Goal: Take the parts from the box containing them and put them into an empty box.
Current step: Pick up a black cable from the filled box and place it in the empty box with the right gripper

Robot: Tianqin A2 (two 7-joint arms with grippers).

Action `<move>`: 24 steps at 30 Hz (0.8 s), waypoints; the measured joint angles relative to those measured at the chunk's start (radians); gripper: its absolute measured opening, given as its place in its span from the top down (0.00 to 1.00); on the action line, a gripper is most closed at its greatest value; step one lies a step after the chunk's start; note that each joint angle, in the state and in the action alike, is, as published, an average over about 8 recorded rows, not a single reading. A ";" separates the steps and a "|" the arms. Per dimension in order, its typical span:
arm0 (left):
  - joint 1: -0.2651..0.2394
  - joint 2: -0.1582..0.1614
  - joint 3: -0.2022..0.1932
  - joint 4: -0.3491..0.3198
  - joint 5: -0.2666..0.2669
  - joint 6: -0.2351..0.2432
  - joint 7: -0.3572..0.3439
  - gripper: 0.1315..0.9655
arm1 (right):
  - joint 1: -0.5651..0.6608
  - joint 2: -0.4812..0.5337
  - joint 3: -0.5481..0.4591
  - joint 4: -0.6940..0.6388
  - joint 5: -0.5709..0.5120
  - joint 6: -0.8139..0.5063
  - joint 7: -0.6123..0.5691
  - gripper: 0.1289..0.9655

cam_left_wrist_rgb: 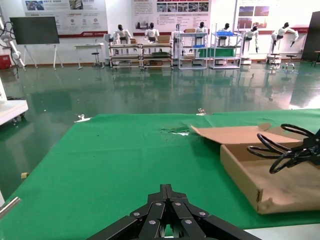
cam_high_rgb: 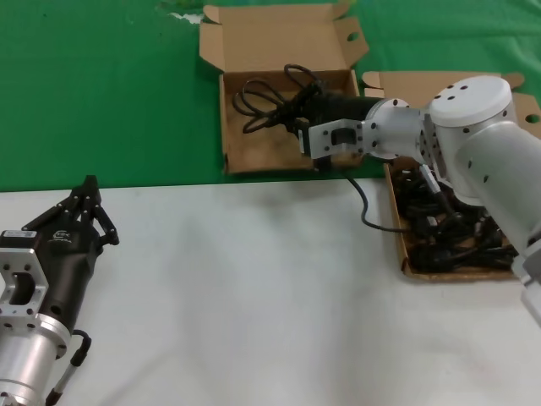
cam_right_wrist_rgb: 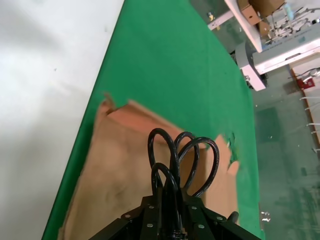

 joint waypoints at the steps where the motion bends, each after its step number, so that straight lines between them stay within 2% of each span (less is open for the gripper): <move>1: 0.000 0.000 0.000 0.000 0.000 0.000 0.000 0.99 | -0.002 0.000 -0.026 0.005 0.032 0.002 -0.003 0.92; 8: 0.000 0.000 0.000 0.000 0.000 0.000 0.000 0.99 | -0.004 0.000 -0.206 0.032 0.244 0.018 -0.025 0.87; 13: 0.000 0.000 0.000 0.000 0.000 0.000 0.000 0.99 | -0.002 0.000 -0.301 0.037 0.343 0.031 -0.031 0.83; 16: 0.000 0.000 0.000 0.000 0.000 0.000 0.000 0.99 | -0.001 0.000 -0.335 0.036 0.379 0.037 -0.035 0.83; 24: 0.000 0.000 0.000 0.000 0.000 0.000 0.000 0.99 | 0.008 0.000 -0.333 0.018 0.424 0.043 -0.062 0.66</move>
